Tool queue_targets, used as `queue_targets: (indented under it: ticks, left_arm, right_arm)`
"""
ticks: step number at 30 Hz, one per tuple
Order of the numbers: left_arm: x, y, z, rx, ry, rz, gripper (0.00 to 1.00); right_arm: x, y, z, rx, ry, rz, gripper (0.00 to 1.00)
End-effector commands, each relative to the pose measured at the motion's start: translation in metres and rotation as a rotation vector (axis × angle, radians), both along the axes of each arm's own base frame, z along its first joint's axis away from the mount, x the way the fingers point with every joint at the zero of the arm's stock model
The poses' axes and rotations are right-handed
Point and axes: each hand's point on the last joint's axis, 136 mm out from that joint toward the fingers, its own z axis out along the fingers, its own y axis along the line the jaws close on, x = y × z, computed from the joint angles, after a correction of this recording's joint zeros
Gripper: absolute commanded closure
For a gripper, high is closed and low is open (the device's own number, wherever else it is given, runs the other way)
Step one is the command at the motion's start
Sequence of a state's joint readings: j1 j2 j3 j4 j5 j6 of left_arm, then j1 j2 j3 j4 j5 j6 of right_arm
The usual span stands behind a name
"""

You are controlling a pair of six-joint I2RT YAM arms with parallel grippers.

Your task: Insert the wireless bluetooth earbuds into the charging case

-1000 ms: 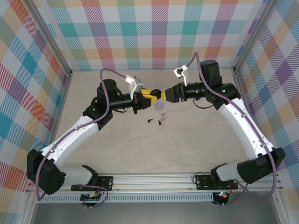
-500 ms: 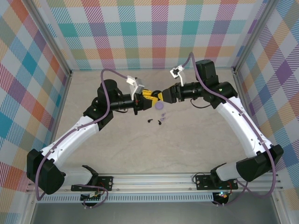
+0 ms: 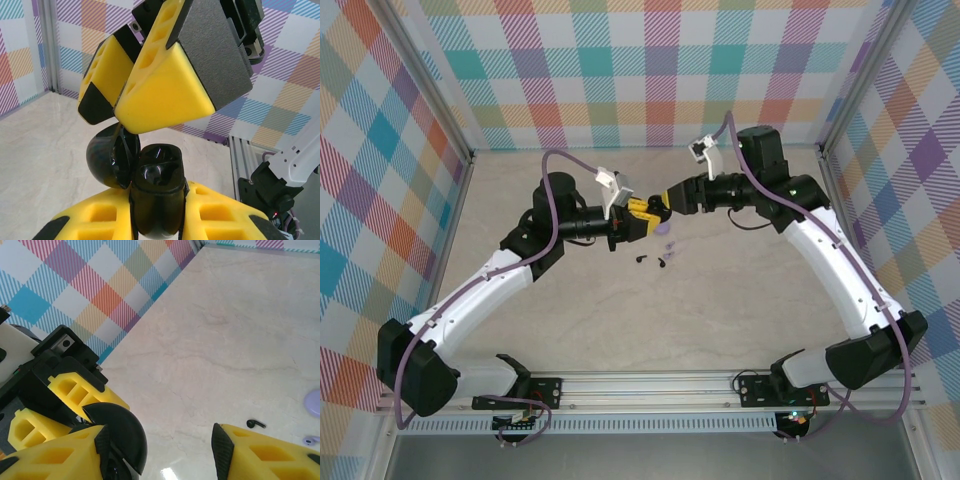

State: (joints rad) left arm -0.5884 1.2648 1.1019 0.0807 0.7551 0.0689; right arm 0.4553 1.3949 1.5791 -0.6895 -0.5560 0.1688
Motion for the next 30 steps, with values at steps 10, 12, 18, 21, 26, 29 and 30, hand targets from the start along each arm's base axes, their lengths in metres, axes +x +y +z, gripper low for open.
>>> queue_targets:
  ticks: [10,12,18,21,26,29,30]
  left_arm:
    - [-0.016,0.001,0.016,-0.046,-0.048,-0.025,0.93]
    - [-0.018,0.003,0.017,-0.049,-0.048,-0.02,0.92]
    - [-0.023,0.011,0.024,-0.068,-0.048,0.004,0.92]
    - [-0.026,0.013,0.026,-0.075,-0.042,0.012,0.92]
    - [-0.029,0.017,0.026,-0.088,-0.044,0.024,0.92]
    - [-0.031,0.019,0.028,-0.1,-0.047,0.03,0.92]
    - [-0.031,0.02,0.029,-0.101,-0.049,0.031,0.92]
  right_arm:
    - [0.034,-0.064,-0.017,-0.114,0.013,-0.377,0.41]
    - [0.04,-0.074,-0.037,-0.139,0.091,-0.414,0.41]
    - [0.047,-0.076,-0.104,-0.213,0.286,-0.411,0.42]
    - [0.049,-0.069,-0.141,-0.231,0.4,-0.392,0.45]
    - [0.045,-0.046,-0.201,-0.253,0.571,-0.321,0.5]
    - [0.041,-0.03,-0.228,-0.31,0.618,-0.276,0.51]
    - [0.04,-0.026,-0.236,-0.328,0.631,-0.269,0.52]
